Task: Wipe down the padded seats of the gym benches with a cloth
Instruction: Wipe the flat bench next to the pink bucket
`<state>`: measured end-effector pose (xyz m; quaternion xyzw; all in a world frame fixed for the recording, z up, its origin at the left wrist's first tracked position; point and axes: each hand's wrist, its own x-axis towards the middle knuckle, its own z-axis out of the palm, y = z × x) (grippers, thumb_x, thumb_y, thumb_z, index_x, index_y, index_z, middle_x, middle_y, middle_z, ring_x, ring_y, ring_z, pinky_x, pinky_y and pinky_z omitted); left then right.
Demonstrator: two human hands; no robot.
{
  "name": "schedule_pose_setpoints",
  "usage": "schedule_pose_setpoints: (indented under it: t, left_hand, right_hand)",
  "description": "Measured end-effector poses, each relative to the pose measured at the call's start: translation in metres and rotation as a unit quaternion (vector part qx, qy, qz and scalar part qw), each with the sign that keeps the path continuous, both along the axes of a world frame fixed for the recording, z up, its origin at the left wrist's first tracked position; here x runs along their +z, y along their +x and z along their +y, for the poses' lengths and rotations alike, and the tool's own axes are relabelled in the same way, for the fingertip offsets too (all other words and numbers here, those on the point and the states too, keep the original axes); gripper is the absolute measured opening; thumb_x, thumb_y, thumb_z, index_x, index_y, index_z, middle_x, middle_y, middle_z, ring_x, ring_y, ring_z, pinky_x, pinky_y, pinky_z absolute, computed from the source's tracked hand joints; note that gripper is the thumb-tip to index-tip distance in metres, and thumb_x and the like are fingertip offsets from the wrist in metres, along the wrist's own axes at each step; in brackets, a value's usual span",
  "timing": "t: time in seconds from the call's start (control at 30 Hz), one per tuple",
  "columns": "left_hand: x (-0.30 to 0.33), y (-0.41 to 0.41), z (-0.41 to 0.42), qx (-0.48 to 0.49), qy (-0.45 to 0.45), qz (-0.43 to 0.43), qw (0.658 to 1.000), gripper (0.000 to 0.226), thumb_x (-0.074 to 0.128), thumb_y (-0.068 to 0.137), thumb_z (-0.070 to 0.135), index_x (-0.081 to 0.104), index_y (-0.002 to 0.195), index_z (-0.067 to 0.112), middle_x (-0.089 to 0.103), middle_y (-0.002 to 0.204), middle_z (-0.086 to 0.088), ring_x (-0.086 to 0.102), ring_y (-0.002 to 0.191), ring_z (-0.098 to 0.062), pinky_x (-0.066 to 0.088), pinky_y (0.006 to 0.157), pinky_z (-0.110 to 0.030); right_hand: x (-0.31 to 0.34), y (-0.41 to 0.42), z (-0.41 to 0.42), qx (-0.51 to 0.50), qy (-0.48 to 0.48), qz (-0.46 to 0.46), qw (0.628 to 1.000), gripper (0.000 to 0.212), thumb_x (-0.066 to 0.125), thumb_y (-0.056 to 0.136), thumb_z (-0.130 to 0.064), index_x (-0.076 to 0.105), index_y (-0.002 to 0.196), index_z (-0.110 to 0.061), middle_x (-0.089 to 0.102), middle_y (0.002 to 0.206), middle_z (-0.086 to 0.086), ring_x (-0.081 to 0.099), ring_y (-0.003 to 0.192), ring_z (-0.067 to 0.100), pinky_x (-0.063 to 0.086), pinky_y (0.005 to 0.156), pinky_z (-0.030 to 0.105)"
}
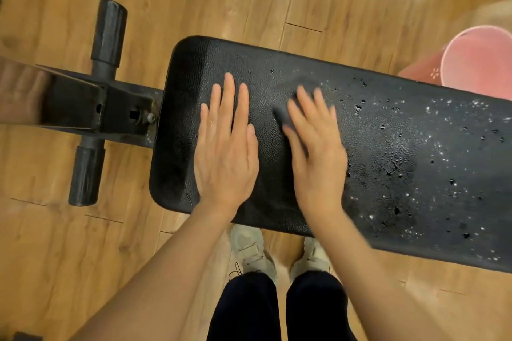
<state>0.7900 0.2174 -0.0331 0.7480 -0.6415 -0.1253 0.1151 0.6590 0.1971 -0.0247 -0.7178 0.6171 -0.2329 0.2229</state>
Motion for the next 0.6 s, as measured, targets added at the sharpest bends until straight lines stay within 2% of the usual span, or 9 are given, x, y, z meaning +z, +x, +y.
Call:
schedule_pose_setpoints:
  t: [0.1, 0.27, 0.37, 0.43, 0.47, 0.53, 0.6]
  left_hand:
    - [0.001, 0.000, -0.002, -0.002, 0.000, 0.001, 1.000, 0.056, 0.023, 0.105, 0.024, 0.018, 0.159, 0.011, 0.009, 0.168, -0.009, 0.007, 0.155, -0.025, 0.003, 0.125, -0.037]
    - [-0.003, 0.000, -0.001, 0.002, -0.005, -0.003, 1.000, 0.056, 0.026, 0.105, 0.022, 0.016, 0.159, 0.009, 0.010, 0.167, -0.010, 0.006, 0.155, -0.024, 0.003, 0.126, -0.037]
    - [-0.003, -0.001, -0.001, 0.004, -0.007, -0.004, 1.000, 0.056, 0.026, 0.105, 0.021, 0.016, 0.158, 0.006, 0.011, 0.167, -0.011, 0.006, 0.155, -0.023, 0.004, 0.127, -0.038]
    - [-0.001, -0.001, -0.002, 0.007, 0.001, -0.005, 1.000, 0.057, 0.024, 0.105, 0.023, 0.016, 0.158, 0.006, 0.010, 0.167, -0.011, 0.007, 0.155, -0.023, 0.004, 0.127, -0.038]
    - [0.000, -0.001, -0.001, 0.008, 0.004, -0.006, 1.000, 0.057, 0.023, 0.104, 0.023, 0.016, 0.158, 0.006, 0.010, 0.167, -0.010, 0.007, 0.155, -0.023, 0.004, 0.127, -0.037]
    - [0.000, -0.001, -0.001, 0.009, 0.007, -0.008, 1.000, 0.058, 0.022, 0.104, 0.024, 0.015, 0.159, 0.007, 0.009, 0.167, -0.010, 0.006, 0.155, -0.023, 0.003, 0.126, -0.037]
    - [-0.001, -0.002, -0.001, 0.008, 0.002, -0.008, 1.000, 0.058, 0.023, 0.104, 0.023, 0.016, 0.159, 0.007, 0.010, 0.167, -0.010, 0.005, 0.155, -0.022, 0.003, 0.126, -0.037]
  right_hand:
    - [0.008, -0.010, 0.047, -0.008, 0.019, -0.015, 1.000, 0.035, 0.052, 0.099, -0.013, 0.059, 0.132, -0.005, 0.049, 0.145, 0.006, 0.034, 0.144, 0.027, 0.020, 0.121, 0.048]
    - [-0.003, 0.042, -0.046, -0.031, -0.024, 0.004, 0.999, 0.031, 0.058, 0.095, -0.014, 0.066, 0.124, -0.007, 0.059, 0.137, 0.008, 0.045, 0.136, 0.032, 0.024, 0.118, 0.045]
    - [-0.007, 0.055, -0.078, 0.053, -0.062, 0.018, 0.997, 0.031, 0.062, 0.091, -0.013, 0.068, 0.121, -0.006, 0.062, 0.132, 0.011, 0.051, 0.130, 0.035, 0.033, 0.113, 0.048]
    - [-0.007, 0.024, -0.077, 0.097, -0.064, 0.044, 0.992, 0.033, 0.062, 0.092, -0.012, 0.066, 0.124, -0.007, 0.060, 0.136, 0.010, 0.050, 0.132, 0.032, 0.030, 0.115, 0.044]
    - [-0.007, 0.003, -0.074, 0.082, -0.051, 0.048, 0.994, 0.033, 0.060, 0.094, -0.013, 0.065, 0.126, -0.007, 0.058, 0.138, 0.009, 0.048, 0.134, 0.030, 0.026, 0.117, 0.042]
    - [-0.003, -0.022, -0.066, -0.010, -0.010, 0.019, 1.000, 0.035, 0.056, 0.097, -0.014, 0.062, 0.130, -0.008, 0.054, 0.142, 0.007, 0.042, 0.139, 0.028, 0.018, 0.120, 0.038]
    - [0.001, -0.004, -0.065, -0.097, -0.003, 0.017, 0.995, 0.034, 0.057, 0.096, -0.012, 0.063, 0.129, -0.008, 0.056, 0.140, 0.007, 0.042, 0.138, 0.028, 0.016, 0.121, 0.037]
